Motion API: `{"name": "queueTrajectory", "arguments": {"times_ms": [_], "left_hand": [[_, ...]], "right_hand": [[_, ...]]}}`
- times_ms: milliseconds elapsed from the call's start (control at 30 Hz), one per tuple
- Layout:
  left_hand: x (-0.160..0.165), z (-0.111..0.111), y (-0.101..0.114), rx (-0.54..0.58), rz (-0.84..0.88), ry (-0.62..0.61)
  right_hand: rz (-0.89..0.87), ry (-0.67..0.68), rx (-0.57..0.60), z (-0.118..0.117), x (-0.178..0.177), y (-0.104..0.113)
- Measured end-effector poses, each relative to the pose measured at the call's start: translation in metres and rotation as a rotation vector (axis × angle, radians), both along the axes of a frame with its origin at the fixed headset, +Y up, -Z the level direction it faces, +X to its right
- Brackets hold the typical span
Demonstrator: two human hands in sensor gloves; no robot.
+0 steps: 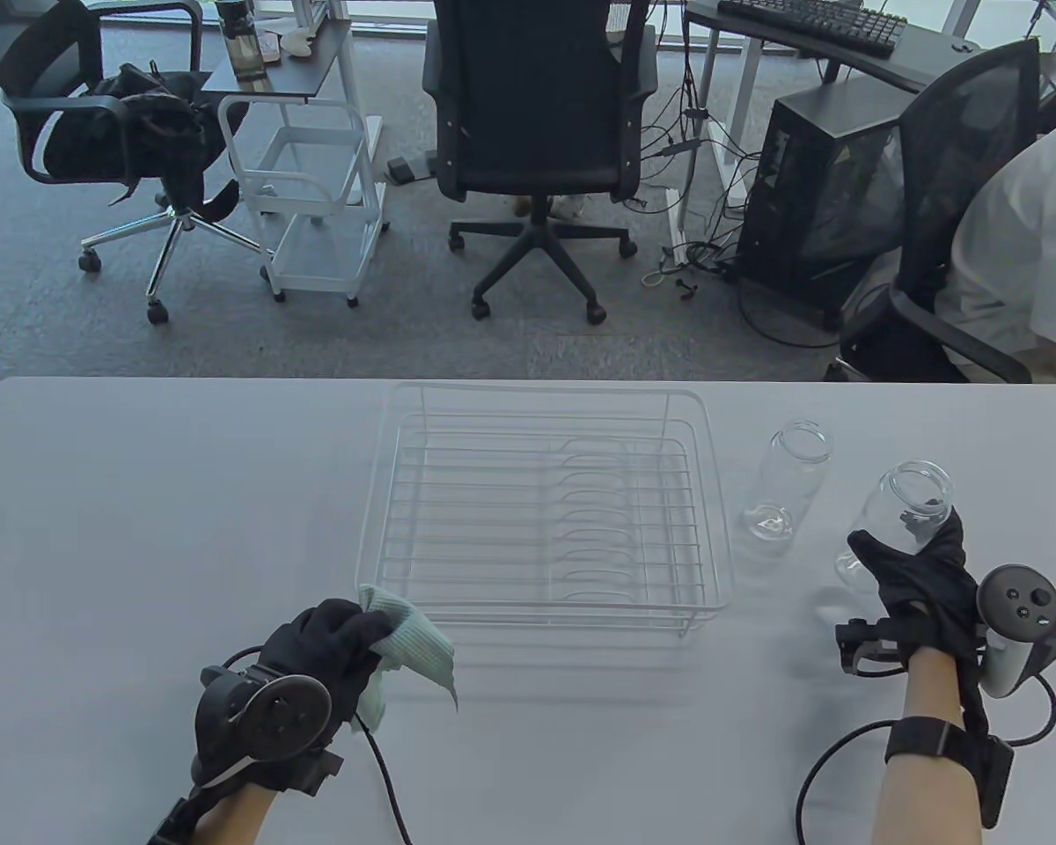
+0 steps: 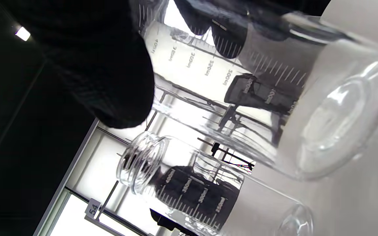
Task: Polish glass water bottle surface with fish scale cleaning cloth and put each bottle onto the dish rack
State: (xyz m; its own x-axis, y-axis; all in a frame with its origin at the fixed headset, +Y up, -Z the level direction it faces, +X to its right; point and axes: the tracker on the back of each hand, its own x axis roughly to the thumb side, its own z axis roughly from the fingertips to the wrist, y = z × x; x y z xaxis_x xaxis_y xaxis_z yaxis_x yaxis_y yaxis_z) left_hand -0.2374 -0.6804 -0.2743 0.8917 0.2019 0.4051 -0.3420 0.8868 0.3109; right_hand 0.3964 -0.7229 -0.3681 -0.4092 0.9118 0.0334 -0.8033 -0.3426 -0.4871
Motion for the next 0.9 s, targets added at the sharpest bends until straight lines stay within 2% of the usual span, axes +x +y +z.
{"name": "queueTrajectory", "arguments": {"times_ms": [167, 367, 500, 600, 733, 900], "left_hand": [[0.001, 0.004, 0.006, 0.030, 0.020, 0.001], [0.017, -0.005, 0.020, 0.048, 0.138, -0.066], [0.036, -0.008, 0.032, 0.087, 0.140, -0.117], [0.053, -0.012, 0.040, 0.095, 0.149, -0.172], [0.072, -0.014, 0.052, 0.122, 0.180, -0.207], [0.090, -0.013, 0.064, 0.089, 0.428, -0.255]], "right_hand": [[0.016, 0.054, 0.100, 0.021, -0.020, 0.027], [-0.078, 0.136, 0.197, 0.048, -0.065, 0.044], [-0.119, 0.216, 0.256, 0.060, -0.099, 0.052], [-0.149, 0.278, 0.303, 0.062, -0.124, 0.055], [-0.182, 0.386, 0.306, 0.064, -0.156, 0.057], [-0.220, 0.489, 0.296, 0.065, -0.192, 0.056]]}}
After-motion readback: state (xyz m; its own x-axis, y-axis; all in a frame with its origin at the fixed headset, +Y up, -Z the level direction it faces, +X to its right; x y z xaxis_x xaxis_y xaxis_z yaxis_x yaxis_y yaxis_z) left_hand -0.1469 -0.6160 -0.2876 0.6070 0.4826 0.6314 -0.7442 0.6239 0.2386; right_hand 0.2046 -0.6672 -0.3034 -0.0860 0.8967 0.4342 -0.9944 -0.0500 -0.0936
